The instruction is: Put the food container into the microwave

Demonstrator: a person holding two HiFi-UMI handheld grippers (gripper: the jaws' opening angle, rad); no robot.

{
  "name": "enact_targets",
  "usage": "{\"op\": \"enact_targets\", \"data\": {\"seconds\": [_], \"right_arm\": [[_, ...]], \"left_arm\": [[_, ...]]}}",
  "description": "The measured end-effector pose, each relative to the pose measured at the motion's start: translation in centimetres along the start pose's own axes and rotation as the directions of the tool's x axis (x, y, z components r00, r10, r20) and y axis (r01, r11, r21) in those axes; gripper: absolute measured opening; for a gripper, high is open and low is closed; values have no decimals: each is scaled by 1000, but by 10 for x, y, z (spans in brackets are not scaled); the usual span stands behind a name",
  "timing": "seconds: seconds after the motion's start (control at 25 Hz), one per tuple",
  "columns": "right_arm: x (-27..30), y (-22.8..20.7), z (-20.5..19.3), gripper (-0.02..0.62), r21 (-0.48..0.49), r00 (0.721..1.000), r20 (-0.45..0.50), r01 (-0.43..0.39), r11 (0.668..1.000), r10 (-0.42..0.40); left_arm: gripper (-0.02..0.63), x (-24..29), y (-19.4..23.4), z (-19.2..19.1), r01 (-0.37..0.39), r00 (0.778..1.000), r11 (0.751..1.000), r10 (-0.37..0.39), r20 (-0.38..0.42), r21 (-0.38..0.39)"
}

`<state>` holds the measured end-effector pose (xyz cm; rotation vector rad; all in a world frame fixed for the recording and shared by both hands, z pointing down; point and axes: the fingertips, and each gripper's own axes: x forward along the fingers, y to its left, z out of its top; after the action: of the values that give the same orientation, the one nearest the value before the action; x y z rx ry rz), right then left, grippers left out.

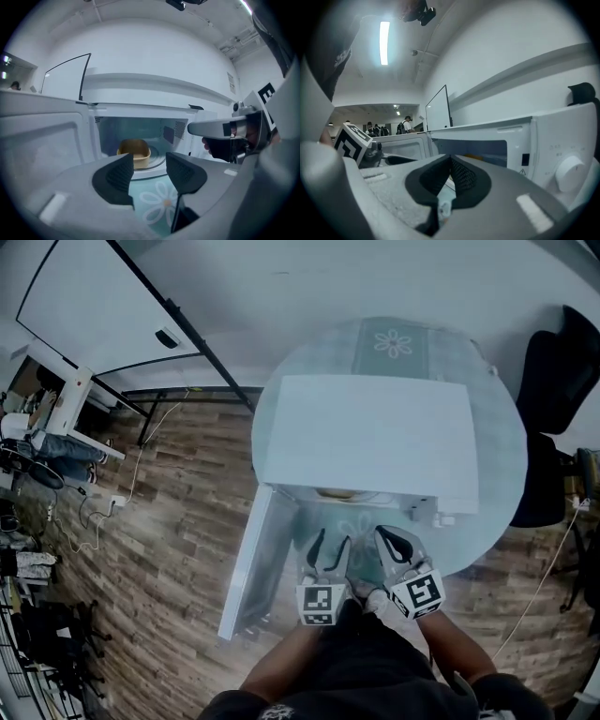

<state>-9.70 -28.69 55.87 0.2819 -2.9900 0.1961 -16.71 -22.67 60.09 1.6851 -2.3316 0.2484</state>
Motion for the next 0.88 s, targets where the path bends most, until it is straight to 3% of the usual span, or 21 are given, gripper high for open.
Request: {"op": "enact_targets", "data": {"seconds": [0.28,0.44,0.72,0.88], "right_arm": [[2,14,38,2,-35,998,54,-36,999,38],[-7,26,66,2,-71,994,88,-53,996,59],[-5,29,103,2,-82,989,136,-42,996,53],[-5,32,121,2,-97,985,167,-34,995,50]], "left_arm": [[5,-20,4,49,-36,996,999,37,83,-11],[5,-32,0,65,-24,994,999,28,104,-40],[6,-46,10,106,2,978,1000,3,209,-25],[6,-49,12,118,17,974,1000,-13,225,-17]]}}
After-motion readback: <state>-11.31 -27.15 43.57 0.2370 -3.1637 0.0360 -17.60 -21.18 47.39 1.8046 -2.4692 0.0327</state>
